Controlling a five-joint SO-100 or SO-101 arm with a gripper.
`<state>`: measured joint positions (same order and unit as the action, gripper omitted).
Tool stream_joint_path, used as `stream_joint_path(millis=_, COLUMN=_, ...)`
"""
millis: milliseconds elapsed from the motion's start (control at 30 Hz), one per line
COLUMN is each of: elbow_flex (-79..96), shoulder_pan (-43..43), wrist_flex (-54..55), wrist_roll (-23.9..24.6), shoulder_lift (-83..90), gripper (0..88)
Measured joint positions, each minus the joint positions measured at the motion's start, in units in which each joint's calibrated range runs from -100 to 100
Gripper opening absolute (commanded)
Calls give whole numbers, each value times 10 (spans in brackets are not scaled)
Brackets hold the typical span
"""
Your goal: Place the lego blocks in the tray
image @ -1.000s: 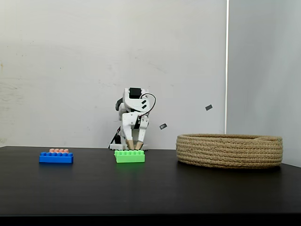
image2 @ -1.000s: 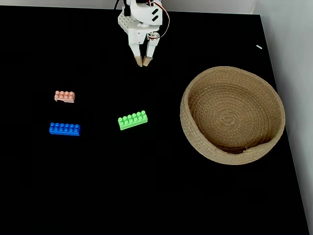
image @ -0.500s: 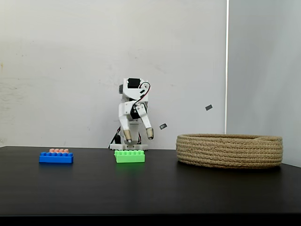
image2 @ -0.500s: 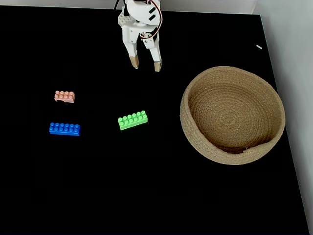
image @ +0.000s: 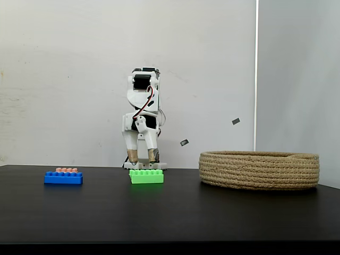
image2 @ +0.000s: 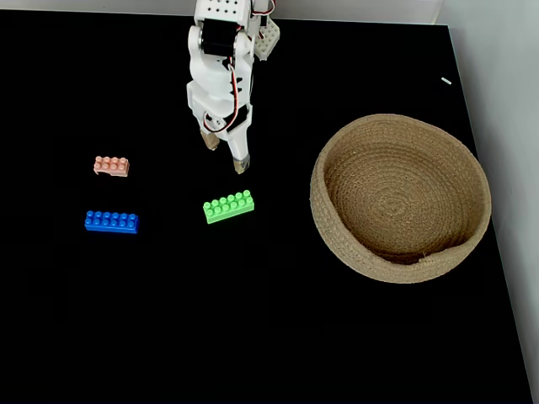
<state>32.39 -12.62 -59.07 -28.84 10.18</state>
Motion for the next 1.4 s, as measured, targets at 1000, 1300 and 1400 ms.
stream_joint_path(millis=1000, elbow_flex=-344, shoulder_pan=28, wrist_flex=-82, wrist_roll=38, shoulder_lift=-252, gripper=263)
stream_joint_path(millis=1300, elbow_flex=-379, shoulder_pan=37, wrist_flex=-94, wrist_roll=55, shoulder_lift=-304, gripper=233)
stream_joint_path(millis=1400, elbow_flex=-379, shoulder_pan=40, wrist_flex=-95, wrist_roll=60, shoulder_lift=-316, gripper=221)
